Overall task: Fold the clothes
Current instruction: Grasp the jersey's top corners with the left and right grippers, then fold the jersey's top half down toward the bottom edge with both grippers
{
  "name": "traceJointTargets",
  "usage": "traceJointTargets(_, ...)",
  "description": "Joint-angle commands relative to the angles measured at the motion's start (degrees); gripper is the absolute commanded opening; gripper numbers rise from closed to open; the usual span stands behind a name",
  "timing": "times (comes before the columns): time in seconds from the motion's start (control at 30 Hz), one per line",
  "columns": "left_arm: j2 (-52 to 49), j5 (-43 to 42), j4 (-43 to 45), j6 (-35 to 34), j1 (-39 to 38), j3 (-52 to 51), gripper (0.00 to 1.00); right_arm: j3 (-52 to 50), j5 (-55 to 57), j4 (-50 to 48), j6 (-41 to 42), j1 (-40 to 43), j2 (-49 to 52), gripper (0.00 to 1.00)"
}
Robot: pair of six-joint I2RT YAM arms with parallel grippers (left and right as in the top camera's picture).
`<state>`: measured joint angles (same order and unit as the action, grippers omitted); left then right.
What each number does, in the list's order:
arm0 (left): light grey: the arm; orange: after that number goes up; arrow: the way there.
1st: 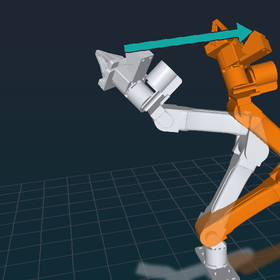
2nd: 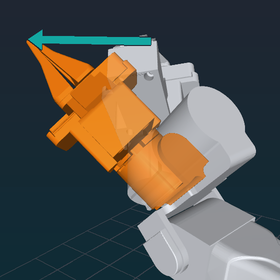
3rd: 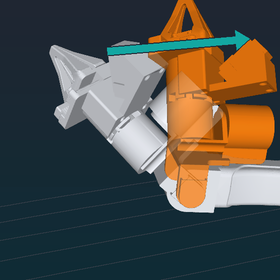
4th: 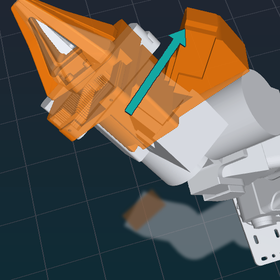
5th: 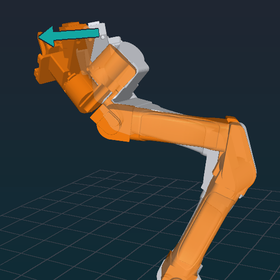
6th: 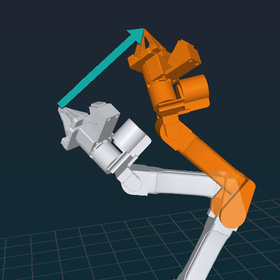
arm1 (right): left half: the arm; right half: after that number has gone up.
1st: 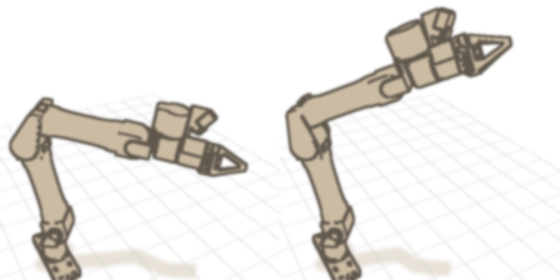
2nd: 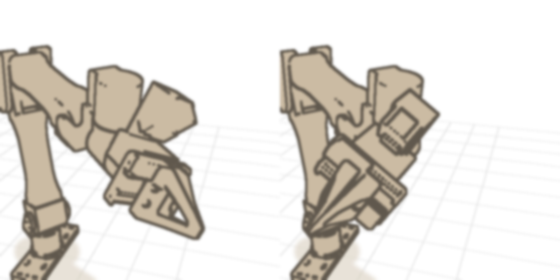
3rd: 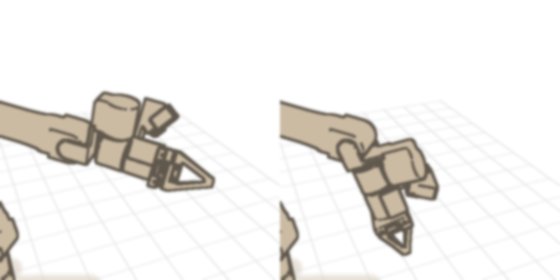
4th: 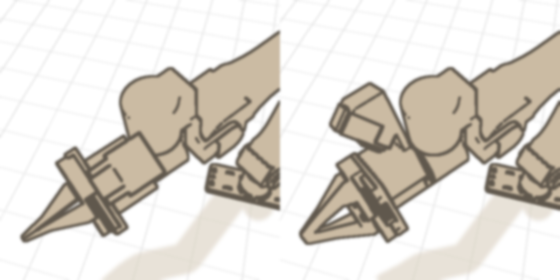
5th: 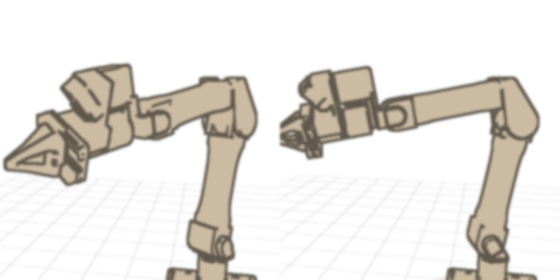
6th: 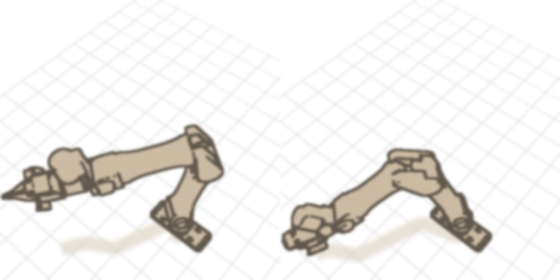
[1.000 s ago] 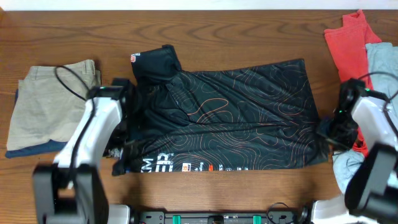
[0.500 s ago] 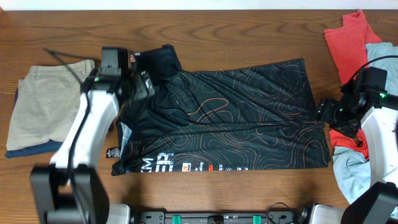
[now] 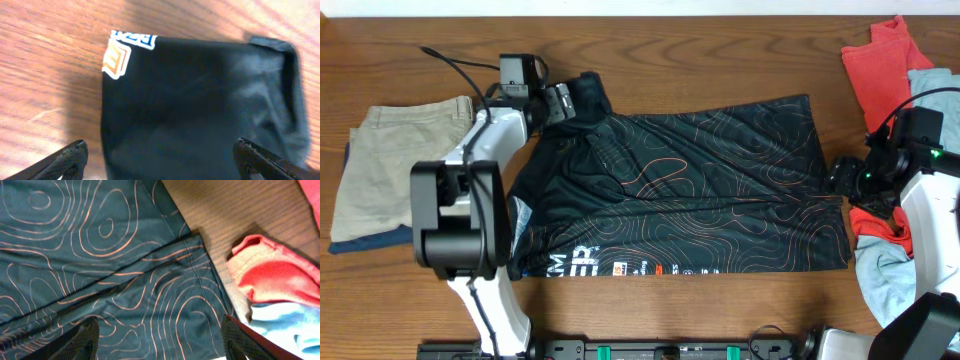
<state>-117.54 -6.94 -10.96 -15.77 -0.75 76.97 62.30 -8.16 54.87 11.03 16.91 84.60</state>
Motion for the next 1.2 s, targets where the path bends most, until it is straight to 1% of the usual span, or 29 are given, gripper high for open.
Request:
traceJointTargets(0.0,-2.5,-0.1,0.9,-1.8,0.2,1.4,0.89,0.7,-0.5,-1.3,-0.9,-0.1,-1.0,0.75)
traceJointTargets(0.07,-3.5,-1.3,0.9,-2.9,0.1,1.4,0.68,0.7,-0.5,-3.1,-0.8,-0.2,-1.0,0.73)
traceJointTargets(0.1,-3.7,-1.9,1.0,-3.0,0.1,1.4,0.61,0.7,-0.5,-3.9,-0.9,-0.3,-1.0,0.73)
traceJointTargets(0.13,-3.8,-3.0,1.1,-2.9,0.0,1.4,0.47,0.7,-0.5,-5.0,-0.8,-0.5,-1.0,0.73)
traceJointTargets(0.17,-3.8,-4.1,1.3,-3.0,0.0,1.4,0.3,0.7,-0.5,-6.3,-0.8,-0.9,-1.0,0.72)
traceJointTargets(0.2,-3.6,-5.2,1.6,-2.9,0.0,1.5,0.19,0.7,-0.5,-7.5,-0.8,-1.1,-0.9,0.71)
traceJointTargets(0.23,-3.2,-7.1,1.7,-2.9,0.1,1.8,0.1,0.7,-0.4,-9.2,-0.8,-1.2,-0.7,0.7)
traceJointTargets(0.27,-2.6,-8.6,1.6,-2.9,0.2,2.3,0.06,0.7,-0.5,-11.0,-0.8,-1.4,-0.5,0.69)
traceJointTargets(0.4,1.8,-14.5,1.1,-3.0,0.5,3.3,0.06,0.7,-0.5,-19.2,-0.9,-2.2,1.9,0.66)
traceJointTargets(0.47,4.9,-16.0,-0.7,-3.2,0.5,3.3,0.06,0.7,-0.5,-23.3,-1.4,-2.8,4.0,0.65)
traceJointTargets(0.57,8.6,-16.9,-5.9,-4.8,0.2,3.3,0.06,0.7,-0.9,-28.7,-3.5,-4.0,7.8,0.64)
traceJointTargets(0.67,10.7,-17.1,-11.9,-4.9,-0.3,3.3,0.06,0.9,-0.9,-35.3,-3.5,-5.2,12.4,0.63)
traceJointTargets(0.73,11.0,-17.1,-15.7,-4.9,-0.6,3.3,0.06,1.7,-0.6,-39.8,-3.5,-5.7,15.7,0.63)
traceJointTargets(0.8,10.9,-17.1,-19.1,-4.9,-0.7,3.3,0.06,2.9,-0.7,-45.8,-3.4,-6.2,19.6,0.61)
traceJointTargets(0.9,10.9,-17.0,-22.6,-4.0,-0.7,3.2,0.06,4.7,-0.7,-53.0,-3.4,-7.1,25.3,0.6)
traceJointTargets(1.0,10.9,-17.0,-24.2,-3.1,-0.7,3.1,0.06,6.7,-0.7,-57.1,-3.4,-8.4,30.8,0.59)
traceJointTargets(1.17,10.9,-16.2,-24.8,-3.1,-0.7,3.1,0.06,10.7,-0.6,-60.5,-3.4,-10.3,38.7,0.59)
